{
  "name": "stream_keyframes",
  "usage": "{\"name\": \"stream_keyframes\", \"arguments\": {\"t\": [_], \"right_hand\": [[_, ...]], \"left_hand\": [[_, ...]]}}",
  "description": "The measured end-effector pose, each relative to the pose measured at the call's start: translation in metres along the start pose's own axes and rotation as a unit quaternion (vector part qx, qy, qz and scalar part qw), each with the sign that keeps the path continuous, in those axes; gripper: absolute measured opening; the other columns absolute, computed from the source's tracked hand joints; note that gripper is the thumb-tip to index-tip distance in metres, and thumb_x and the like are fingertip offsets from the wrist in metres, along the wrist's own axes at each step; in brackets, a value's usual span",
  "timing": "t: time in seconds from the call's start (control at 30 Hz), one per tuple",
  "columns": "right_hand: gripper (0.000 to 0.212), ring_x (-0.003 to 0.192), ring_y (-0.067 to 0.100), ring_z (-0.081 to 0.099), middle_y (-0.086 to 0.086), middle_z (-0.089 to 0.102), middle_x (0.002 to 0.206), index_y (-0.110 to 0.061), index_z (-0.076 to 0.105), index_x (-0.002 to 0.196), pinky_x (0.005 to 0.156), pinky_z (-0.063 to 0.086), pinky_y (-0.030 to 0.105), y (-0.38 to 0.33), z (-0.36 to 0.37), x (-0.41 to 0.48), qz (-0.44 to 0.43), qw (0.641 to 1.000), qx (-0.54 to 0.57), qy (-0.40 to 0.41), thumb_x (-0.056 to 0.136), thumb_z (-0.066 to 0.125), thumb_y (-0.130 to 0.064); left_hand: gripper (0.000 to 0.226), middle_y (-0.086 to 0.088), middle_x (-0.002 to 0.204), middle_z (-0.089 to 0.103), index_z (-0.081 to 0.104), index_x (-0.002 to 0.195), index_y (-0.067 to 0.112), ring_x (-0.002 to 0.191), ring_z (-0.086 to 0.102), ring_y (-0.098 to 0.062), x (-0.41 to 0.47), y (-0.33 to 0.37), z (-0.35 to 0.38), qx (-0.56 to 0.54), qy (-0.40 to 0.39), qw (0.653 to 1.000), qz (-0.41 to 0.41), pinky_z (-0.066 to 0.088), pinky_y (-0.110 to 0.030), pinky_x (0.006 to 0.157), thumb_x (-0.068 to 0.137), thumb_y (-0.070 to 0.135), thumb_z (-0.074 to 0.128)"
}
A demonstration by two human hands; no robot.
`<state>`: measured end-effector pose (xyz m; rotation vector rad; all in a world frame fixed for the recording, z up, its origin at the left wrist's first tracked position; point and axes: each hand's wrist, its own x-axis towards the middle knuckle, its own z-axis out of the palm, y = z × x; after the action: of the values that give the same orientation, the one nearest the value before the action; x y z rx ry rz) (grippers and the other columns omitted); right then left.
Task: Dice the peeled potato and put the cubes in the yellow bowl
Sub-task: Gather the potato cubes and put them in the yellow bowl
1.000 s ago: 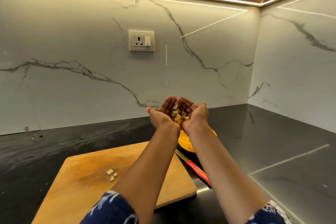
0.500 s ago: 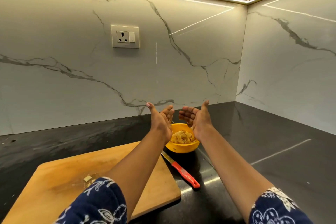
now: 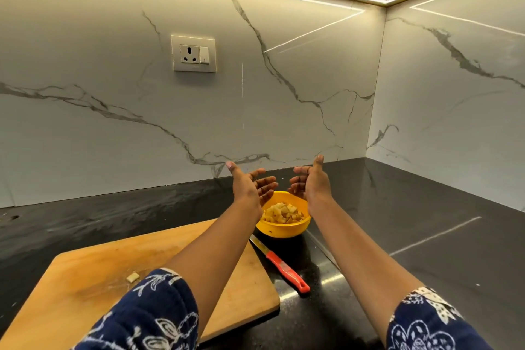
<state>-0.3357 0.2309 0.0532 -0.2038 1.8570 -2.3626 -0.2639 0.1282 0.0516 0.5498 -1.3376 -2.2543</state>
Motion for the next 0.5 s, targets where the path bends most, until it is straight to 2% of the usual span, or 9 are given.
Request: {"name": "stream_keyframes", "arguments": {"t": [0.07,0.13,0.17,0.23,0.3,0.37,0.43,0.5], "right_hand": [[0.074,0.058,0.021,0.057,0.014,0.061,0.070,0.000,0.064,0.100,0.058,0.049,0.029,-0.001,-0.001,0.001,-0.008,1.000,-0.001,0.004,0.099,0.017,-0.056],[0.074,0.056,0.018,0.054,0.012,0.059,0.068,0.000,0.065,0.103,0.056,0.047,0.028,-0.001,-0.001,0.002,-0.007,1.000,0.002,0.002,0.099,0.017,-0.057],[0.075,0.054,0.017,0.050,0.010,0.056,0.066,0.000,0.064,0.105,0.053,0.044,0.027,-0.001,-0.001,0.002,-0.005,1.000,0.006,-0.002,0.099,0.017,-0.057],[0.077,0.052,0.014,0.044,0.008,0.053,0.063,-0.001,0.064,0.107,0.050,0.038,0.026,-0.001,0.000,0.001,0.003,1.000,0.018,-0.020,0.098,0.015,-0.059],[0.081,0.051,0.014,0.044,0.009,0.054,0.062,-0.004,0.065,0.105,0.051,0.036,0.025,-0.001,-0.001,-0.002,0.013,0.998,0.030,-0.050,0.096,0.011,-0.062],[0.084,0.053,0.014,0.048,0.010,0.059,0.062,-0.005,0.066,0.103,0.054,0.039,0.025,-0.002,-0.004,-0.004,0.014,0.996,0.046,-0.069,0.095,0.007,-0.064],[0.086,0.056,0.016,0.055,0.011,0.063,0.064,-0.005,0.066,0.104,0.058,0.044,0.026,-0.003,-0.006,-0.005,0.016,0.994,0.073,-0.080,0.094,0.006,-0.065],[0.085,0.059,0.018,0.059,0.013,0.065,0.069,-0.005,0.064,0.106,0.060,0.047,0.028,-0.005,-0.008,-0.005,0.020,0.992,0.095,-0.085,0.094,0.005,-0.064]], "left_hand": [[0.090,-0.008,0.066,0.059,0.068,0.098,0.006,0.053,0.047,-0.013,-0.002,0.003,0.003,0.015,-0.012,1.000,0.010,0.031,-0.021,0.045,0.088,0.071,0.007],[0.093,-0.003,0.057,0.046,0.070,0.098,0.008,0.048,0.033,-0.009,-0.004,0.005,0.006,0.012,-0.024,0.999,0.020,0.022,-0.021,0.043,0.086,0.074,0.005],[0.095,-0.002,0.056,0.043,0.070,0.101,0.009,0.048,0.031,-0.009,-0.004,0.005,0.007,0.004,-0.030,0.999,0.029,0.020,-0.022,0.044,0.085,0.075,0.004],[0.100,-0.005,0.061,0.052,0.069,0.110,0.011,0.053,0.035,-0.011,-0.002,0.004,0.009,-0.026,-0.046,0.997,0.047,0.022,-0.024,0.048,0.082,0.077,-0.001],[0.102,-0.007,0.082,0.065,0.066,0.117,0.017,0.069,0.045,-0.017,0.001,0.003,0.008,-0.063,-0.063,0.995,0.049,0.029,-0.029,0.058,0.080,0.079,-0.005],[0.101,-0.006,0.112,0.066,0.060,0.126,0.021,0.101,0.051,-0.022,0.004,0.003,0.004,-0.092,-0.090,0.991,0.040,0.034,-0.035,0.081,0.078,0.079,-0.008],[0.103,-0.005,0.137,0.052,0.049,0.137,0.021,0.133,0.035,-0.024,0.003,0.006,-0.002,-0.111,-0.126,0.985,0.028,0.019,-0.042,0.108,0.076,0.081,-0.009],[0.106,-0.005,0.150,0.037,0.038,0.144,0.019,0.144,0.016,-0.024,-0.001,0.009,-0.007,-0.125,-0.154,0.980,0.021,0.000,-0.044,0.115,0.074,0.083,-0.009]]}}
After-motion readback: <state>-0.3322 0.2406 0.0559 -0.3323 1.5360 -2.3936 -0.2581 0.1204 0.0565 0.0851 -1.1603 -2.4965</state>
